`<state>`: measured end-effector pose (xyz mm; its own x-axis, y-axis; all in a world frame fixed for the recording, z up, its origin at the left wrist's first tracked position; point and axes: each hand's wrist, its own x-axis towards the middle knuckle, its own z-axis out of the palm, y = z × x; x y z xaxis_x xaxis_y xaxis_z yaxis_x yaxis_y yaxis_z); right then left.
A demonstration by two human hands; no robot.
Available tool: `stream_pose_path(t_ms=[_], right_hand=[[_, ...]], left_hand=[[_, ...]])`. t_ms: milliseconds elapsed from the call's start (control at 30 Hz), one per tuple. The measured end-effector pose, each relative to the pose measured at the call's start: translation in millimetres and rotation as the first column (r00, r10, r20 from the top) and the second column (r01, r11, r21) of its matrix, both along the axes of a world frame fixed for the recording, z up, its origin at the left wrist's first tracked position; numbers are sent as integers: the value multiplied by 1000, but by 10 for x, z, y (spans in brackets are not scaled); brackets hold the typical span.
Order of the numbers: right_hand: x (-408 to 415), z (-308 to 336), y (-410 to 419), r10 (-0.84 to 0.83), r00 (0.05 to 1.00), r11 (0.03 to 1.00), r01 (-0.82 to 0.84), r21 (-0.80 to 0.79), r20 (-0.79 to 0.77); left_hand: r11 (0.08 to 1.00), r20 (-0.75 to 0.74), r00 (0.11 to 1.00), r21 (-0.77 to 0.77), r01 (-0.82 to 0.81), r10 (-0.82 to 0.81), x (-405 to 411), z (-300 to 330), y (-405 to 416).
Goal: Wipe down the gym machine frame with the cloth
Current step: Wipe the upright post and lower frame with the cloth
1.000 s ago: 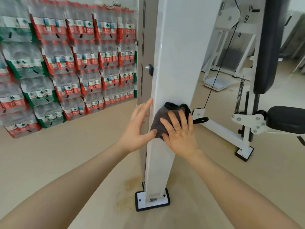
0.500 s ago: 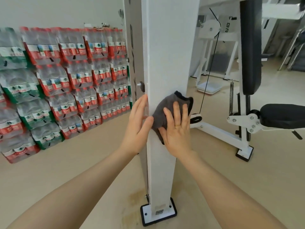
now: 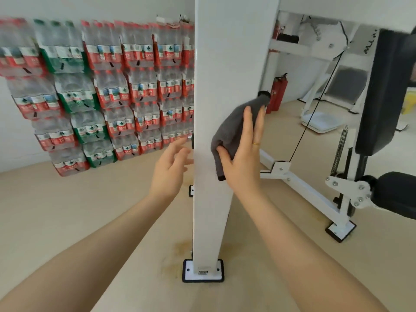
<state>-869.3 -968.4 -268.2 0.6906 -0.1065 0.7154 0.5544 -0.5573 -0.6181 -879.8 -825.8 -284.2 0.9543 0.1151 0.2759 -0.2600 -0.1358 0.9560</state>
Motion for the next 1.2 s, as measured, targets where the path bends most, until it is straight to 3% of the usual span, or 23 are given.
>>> stream_pose_path(t_ms=[133,267,367,433,533,700,833,1000,1200], right_hand=[[-59,699,-40,113,980,978,-80,195,-165],[-114,1035,-9,107,929,952,8,307,-355],[-208,1097,38,253,840,859,33,511,-481],[-220,1318,52,213,835,872,71,483,-507],[-138,1911,50,103,898,923,74,377,-429],[-24,3007,-23,41,964,969,25,246,-261],[-164,3175,-5,-22,931,999,32,22,-365],[-290,2920,-126,256,874,965,-206,162,-413],[-61,3536,-174,329,923,911,-254,326,-199]], left_hand=[[993,-21,994,-59,-104,103,-65,923,-51],[997,-26,999,76,-20,22,-171,1625,-118],[984,-67,998,173,34,-23,-226,1982,-142],[986,-130,991,156,52,-31,-255,2209,-160],[985,-171,985,166,44,-15,-309,2578,-216],[990,-32,999,139,-11,16,-298,3283,-342],[994,51,996,83,-71,67,-251,3620,-442],[981,-61,980,47,-189,191,-282,3639,-616],[967,-143,957,1,-255,252,-250,3811,-674]])
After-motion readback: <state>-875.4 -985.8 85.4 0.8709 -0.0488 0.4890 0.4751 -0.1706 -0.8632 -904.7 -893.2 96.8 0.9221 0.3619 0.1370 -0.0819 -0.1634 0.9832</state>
